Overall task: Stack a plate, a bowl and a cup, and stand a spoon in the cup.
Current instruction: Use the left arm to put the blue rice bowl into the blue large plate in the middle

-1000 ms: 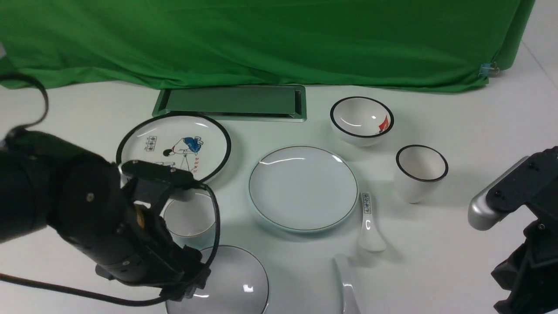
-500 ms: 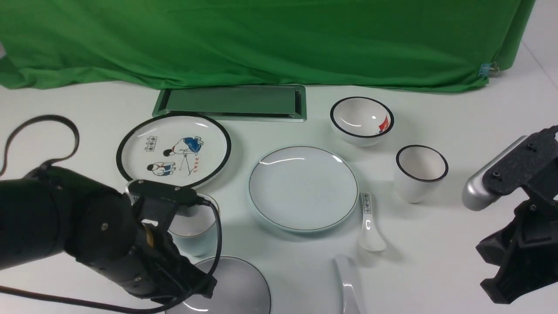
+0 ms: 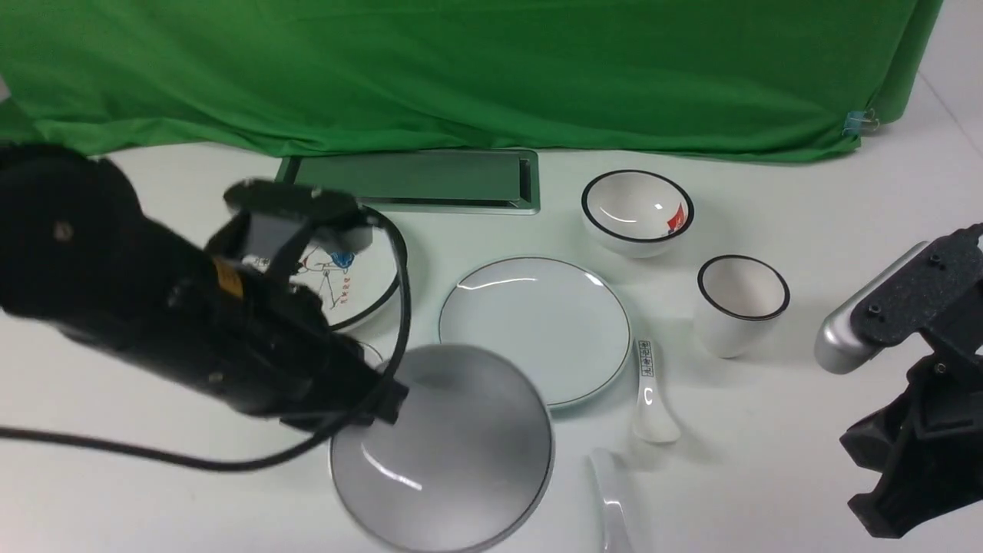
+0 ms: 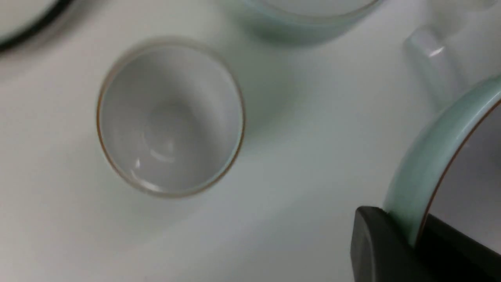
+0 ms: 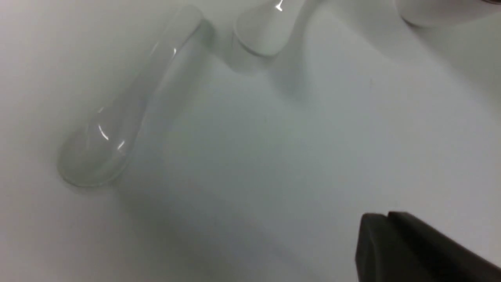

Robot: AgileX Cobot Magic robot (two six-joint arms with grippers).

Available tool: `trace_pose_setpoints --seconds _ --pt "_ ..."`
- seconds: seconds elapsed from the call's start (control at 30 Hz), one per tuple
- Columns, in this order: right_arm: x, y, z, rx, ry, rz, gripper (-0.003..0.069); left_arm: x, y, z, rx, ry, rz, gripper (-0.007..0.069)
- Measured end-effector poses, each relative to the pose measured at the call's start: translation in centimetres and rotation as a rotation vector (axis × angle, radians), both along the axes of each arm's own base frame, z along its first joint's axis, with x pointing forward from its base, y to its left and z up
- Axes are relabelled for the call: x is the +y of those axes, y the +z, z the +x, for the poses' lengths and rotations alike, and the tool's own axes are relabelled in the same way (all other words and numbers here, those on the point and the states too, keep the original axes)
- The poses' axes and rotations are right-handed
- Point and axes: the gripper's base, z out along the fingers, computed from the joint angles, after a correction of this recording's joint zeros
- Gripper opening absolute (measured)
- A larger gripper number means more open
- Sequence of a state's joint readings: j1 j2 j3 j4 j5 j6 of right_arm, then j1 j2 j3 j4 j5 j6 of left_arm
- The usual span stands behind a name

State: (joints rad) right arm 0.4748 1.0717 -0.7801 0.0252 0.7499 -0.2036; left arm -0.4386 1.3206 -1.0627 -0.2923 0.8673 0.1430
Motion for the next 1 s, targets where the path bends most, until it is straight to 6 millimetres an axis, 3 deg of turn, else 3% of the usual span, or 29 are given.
trace_pose_setpoints --seconds 0.03,0.1,0.17,0.3,0.37,0.47,0.7,1.0 --pt "0.0 0.0 0.0 0.0 0.0 0.0 0.005 0.0 -0.1 0.0 0.007 -0.001 0.003 -0.0009" --pt "0.0 0.0 0.0 -0.005 0.0 0.003 0.005 -0.8 1.8 1.6 -0.029 -0.035 0.004 -0.0009" --pt "0.0 0.0 0.0 -0.006 0.0 0.003 0.005 -1.7 2.4 3.4 -0.036 -0.058 0.011 -0.0009" --pt "0.0 0.0 0.0 -0.003 0.0 0.002 0.005 -3.7 1.7 7.4 -0.005 -0.101 0.036 -0.0009" --pt "0.0 0.0 0.0 0.001 0.0 0.0 0.005 -4.4 0.8 8.8 0.013 -0.112 0.043 -0.0009" --pt "-0.1 -0.1 -0.2 0.025 -0.002 -0.013 0.005 -5.8 -1.0 12.7 0.026 -0.109 0.045 -0.0009" --pt "-0.3 -0.3 -0.5 0.062 -0.004 -0.037 0.0061 -5.4 -5.5 18.6 0.085 -0.047 0.04 -0.0009" --pt "0.2 0.3 0.4 -0.055 0.009 0.015 0.0069 -5.3 -9.8 21.0 0.132 -0.022 0.051 -0.0009"
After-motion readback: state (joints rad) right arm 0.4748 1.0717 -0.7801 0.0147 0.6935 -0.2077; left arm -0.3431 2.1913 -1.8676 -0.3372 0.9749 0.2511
